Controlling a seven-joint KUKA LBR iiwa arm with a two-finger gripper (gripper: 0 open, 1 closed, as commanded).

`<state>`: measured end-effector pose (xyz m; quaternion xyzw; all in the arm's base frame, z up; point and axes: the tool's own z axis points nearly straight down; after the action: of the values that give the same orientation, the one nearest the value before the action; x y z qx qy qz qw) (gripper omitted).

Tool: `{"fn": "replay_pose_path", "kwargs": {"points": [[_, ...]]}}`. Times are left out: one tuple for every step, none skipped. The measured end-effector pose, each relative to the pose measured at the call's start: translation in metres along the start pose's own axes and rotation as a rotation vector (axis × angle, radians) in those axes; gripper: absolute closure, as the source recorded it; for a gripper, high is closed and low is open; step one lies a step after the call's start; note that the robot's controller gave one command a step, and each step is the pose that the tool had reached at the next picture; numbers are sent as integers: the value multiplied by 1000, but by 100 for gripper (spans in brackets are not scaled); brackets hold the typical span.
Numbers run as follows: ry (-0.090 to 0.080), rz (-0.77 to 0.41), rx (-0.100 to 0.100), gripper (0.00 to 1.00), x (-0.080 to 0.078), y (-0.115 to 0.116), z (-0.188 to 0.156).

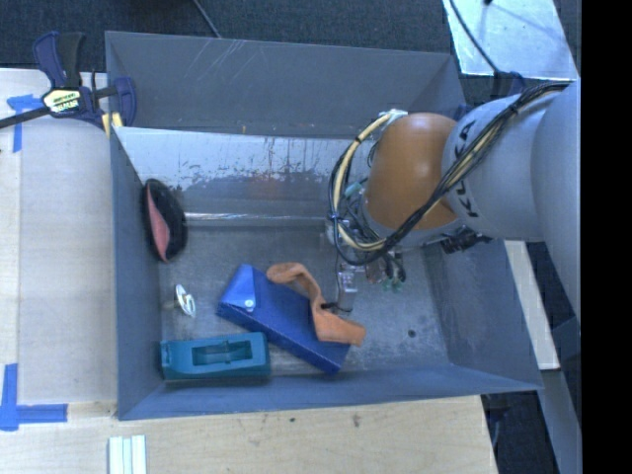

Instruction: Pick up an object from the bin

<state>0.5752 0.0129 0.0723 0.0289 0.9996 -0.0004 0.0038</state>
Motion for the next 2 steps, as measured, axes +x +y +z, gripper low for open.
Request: {"fn": "replay_pose_path", "kwargs": {"points": [[1,0,0,0,0,0,0],[5,60,2,0,4,7,0]]}}
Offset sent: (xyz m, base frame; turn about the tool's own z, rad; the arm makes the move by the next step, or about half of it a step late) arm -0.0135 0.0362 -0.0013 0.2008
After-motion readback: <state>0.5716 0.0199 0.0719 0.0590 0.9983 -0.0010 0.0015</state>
